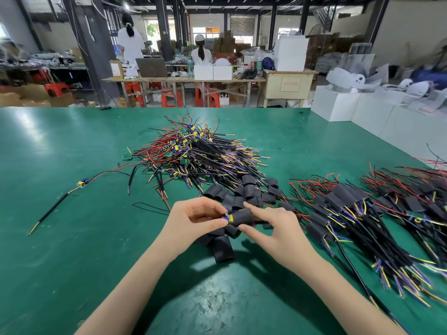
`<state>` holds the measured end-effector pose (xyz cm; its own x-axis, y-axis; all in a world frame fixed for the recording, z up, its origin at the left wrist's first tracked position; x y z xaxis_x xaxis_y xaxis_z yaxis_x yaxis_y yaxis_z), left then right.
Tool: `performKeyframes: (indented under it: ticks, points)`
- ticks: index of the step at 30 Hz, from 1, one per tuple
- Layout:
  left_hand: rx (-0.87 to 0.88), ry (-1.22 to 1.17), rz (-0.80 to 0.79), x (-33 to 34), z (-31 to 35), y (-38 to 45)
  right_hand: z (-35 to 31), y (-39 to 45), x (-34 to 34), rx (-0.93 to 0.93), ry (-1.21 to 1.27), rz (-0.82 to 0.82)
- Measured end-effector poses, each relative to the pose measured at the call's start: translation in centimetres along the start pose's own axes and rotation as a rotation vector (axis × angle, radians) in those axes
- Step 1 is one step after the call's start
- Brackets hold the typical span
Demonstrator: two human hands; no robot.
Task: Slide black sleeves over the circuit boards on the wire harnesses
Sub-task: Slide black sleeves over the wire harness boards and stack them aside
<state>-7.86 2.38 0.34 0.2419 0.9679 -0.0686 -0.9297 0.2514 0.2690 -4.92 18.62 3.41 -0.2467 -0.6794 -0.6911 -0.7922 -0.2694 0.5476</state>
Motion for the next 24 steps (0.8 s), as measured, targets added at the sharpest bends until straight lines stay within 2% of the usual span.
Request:
performKeyframes:
  ticks: [5,8,14,24]
  points:
    - [0.007,-0.033,0.027,0.0,0.2,0.2,0.0,0.3,-1.0,0.002,0.131,0.049]
    - [0.011,-0.044,0.037,0.0,0.2,0.2,-0.6,0.3,-1.0,-0.082,0.067,0.025]
    - [0.003,-0.045,0.046,-0.2,0.0,0.3,-0.6,0.0,-0.3,-0.119,-0.045,-0.009]
    - [0.017,0.013,0.014,-0.1,0.3,0.2,-0.8,0.1,-0.8,-0.078,0.054,0.020]
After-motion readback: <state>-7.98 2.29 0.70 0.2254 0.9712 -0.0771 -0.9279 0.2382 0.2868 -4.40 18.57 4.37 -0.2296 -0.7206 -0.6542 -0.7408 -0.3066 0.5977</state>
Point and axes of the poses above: each hand's wrist, its own y-axis towards the middle knuckle, its own x-axis out of the palm, z = x × y, the point moved 10 cm from there along y, towards the middle knuckle, and after that the axes turned 3 degrees about -y, right-handed, at the moved point
